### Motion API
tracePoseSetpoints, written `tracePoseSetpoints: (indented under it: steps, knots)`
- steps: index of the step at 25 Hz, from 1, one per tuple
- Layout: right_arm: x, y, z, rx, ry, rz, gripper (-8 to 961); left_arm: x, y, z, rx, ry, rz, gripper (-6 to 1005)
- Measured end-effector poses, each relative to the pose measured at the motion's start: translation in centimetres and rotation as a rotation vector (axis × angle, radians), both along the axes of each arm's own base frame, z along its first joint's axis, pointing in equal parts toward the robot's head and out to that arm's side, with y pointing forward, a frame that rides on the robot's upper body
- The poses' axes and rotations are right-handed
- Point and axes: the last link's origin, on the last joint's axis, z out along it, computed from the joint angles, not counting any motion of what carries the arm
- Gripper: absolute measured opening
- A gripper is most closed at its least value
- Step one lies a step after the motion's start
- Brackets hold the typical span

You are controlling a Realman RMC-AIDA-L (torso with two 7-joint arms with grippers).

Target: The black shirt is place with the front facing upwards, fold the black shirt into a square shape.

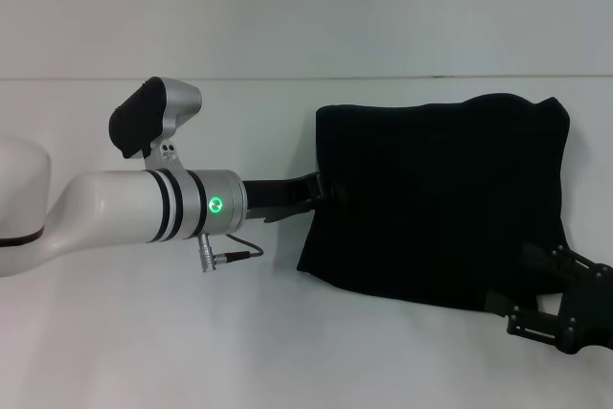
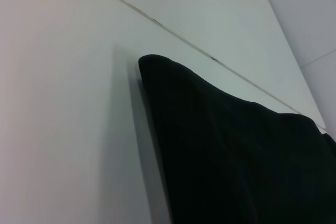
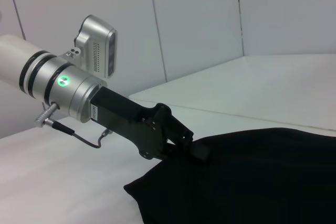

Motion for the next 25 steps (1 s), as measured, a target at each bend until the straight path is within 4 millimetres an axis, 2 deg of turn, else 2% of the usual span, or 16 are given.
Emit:
tracePoseSetpoints:
  steps: [5,18,25]
  knots:
    - [-0.1,0.1,0.0,-0.001,0.001,0.004,947,-0.2,-0.1,0.0,0.002,-0.003,0.008,122]
    - [-0.6,0.6,-0.2,-0.001,0.003,0.017,946,-0.6,-0.1,0.7,0.018,-0.033,0.018,117]
    - [-0.7,1.1,0.0,0.012,0.001,0.02,946,-2.8,-0.3,3.3,0.039,-0.084,0.053,116]
